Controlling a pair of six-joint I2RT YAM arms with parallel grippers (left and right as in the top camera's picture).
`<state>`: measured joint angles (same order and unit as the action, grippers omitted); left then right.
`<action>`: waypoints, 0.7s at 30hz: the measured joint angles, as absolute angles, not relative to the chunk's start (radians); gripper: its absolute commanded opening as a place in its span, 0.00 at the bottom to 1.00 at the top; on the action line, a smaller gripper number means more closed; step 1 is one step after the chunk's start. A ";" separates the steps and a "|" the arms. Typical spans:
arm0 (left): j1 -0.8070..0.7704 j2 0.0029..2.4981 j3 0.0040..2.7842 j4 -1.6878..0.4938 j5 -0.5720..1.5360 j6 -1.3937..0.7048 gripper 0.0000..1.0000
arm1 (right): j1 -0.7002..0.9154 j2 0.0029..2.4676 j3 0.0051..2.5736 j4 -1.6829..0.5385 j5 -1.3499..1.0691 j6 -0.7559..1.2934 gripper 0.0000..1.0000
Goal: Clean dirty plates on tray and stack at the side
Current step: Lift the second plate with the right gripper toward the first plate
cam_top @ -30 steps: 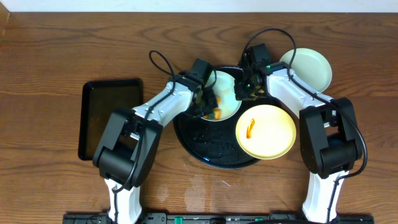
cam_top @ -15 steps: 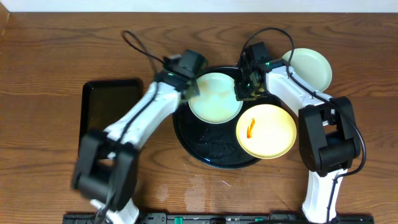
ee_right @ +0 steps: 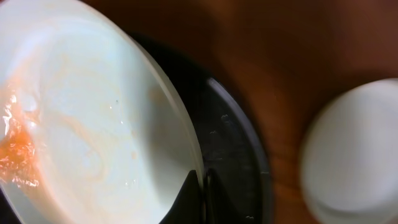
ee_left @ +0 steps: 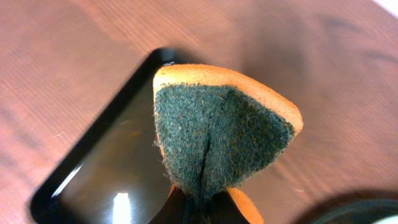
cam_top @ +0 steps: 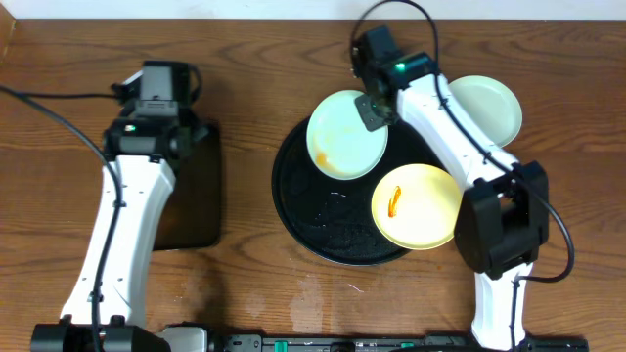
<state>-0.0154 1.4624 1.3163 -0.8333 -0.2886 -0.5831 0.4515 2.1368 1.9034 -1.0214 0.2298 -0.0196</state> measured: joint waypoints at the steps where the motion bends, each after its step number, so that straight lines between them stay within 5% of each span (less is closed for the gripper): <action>1: 0.001 1.462 1.316 -0.844 -0.288 -0.582 0.07 | 0.471 2.137 1.927 -1.036 0.284 -0.032 0.01; 21: 0.051 1.462 1.316 -0.880 -0.287 -0.579 0.07 | 0.752 2.137 2.118 -0.939 1.132 -0.490 0.01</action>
<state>0.0505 1.4624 1.3159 -0.8803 -0.2874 -0.5785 0.7521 2.1368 2.1178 -0.9386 1.1324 -0.4900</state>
